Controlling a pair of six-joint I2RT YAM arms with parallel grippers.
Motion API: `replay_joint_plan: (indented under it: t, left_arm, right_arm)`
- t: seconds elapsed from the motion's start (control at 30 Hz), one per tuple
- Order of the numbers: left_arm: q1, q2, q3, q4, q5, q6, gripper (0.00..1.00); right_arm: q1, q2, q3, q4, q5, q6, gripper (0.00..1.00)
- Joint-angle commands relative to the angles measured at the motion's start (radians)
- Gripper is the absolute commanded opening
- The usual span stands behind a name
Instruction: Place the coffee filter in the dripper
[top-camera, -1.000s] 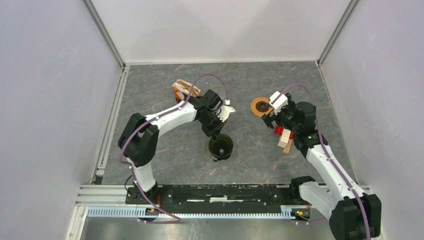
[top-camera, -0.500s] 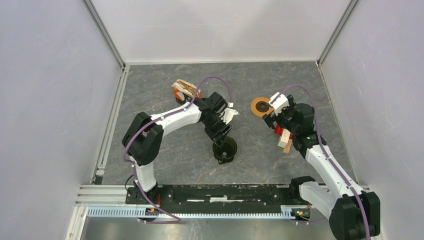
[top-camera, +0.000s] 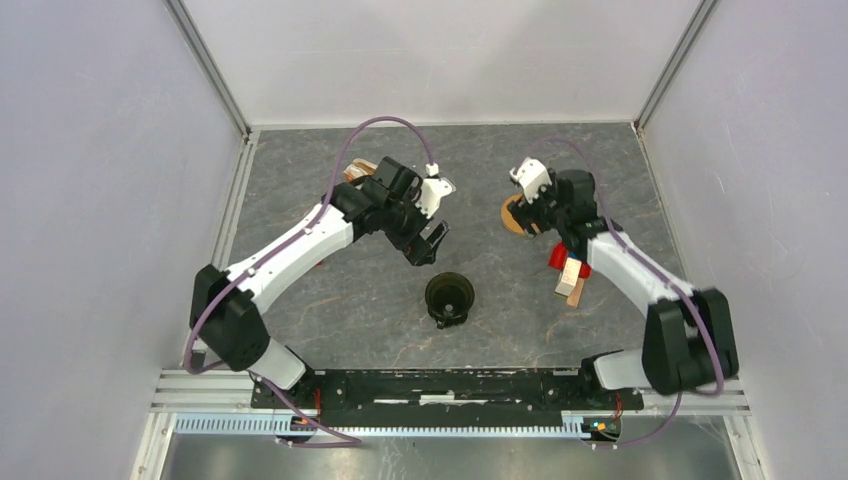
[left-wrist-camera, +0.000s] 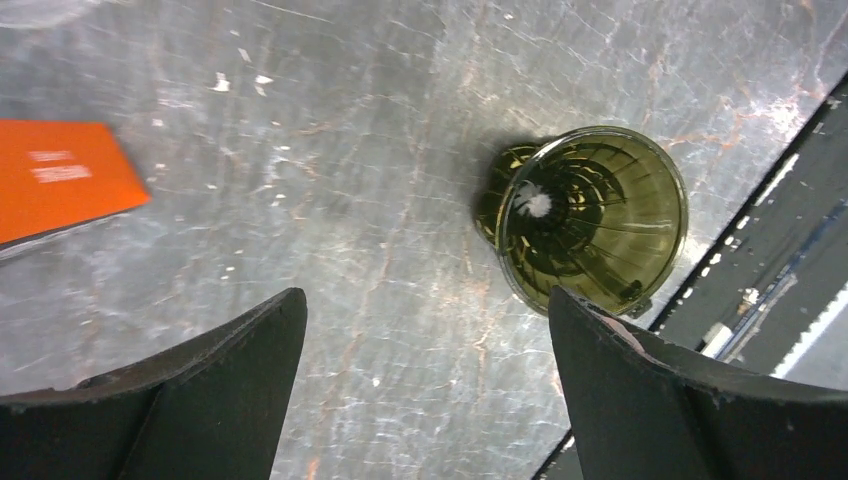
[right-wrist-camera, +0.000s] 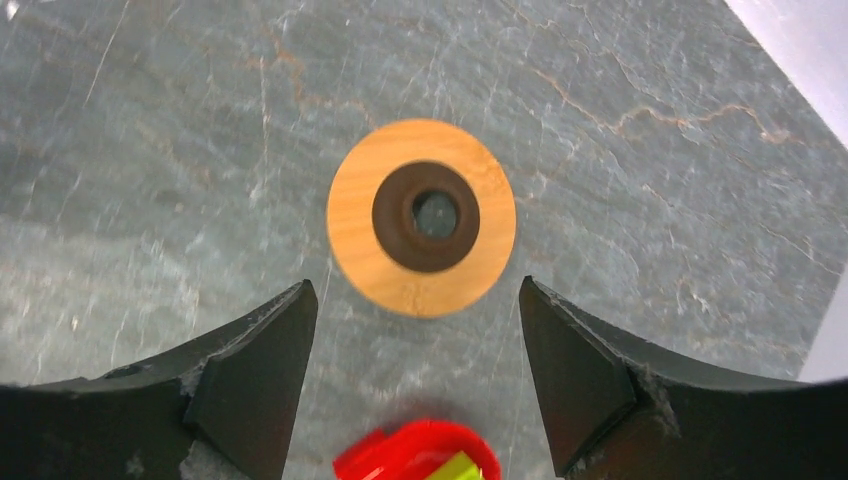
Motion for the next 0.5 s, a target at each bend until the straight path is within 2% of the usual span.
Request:
replay_joint_plan:
  t: [0.0, 0.23, 0.47]
  left_arm:
    - [0.002, -0.087, -0.011, 0.000, -0.097, 0.081, 0.96]
    - [0.004, -0.175, -0.067, 0.033, -0.146, 0.086, 0.95]
    - [0.004, -0.201, -0.087, 0.053, -0.165, 0.077, 0.95]
  right_arm:
    - [0.002, 0.183, 0.215, -0.098, -0.008, 0.047, 0.76]
    - [0.000, 0.419, 0.400, -0.206, -0.056, 0.100, 0.64]
    - [-0.005, 0.505, 0.453, -0.236, -0.094, 0.129, 0.57]
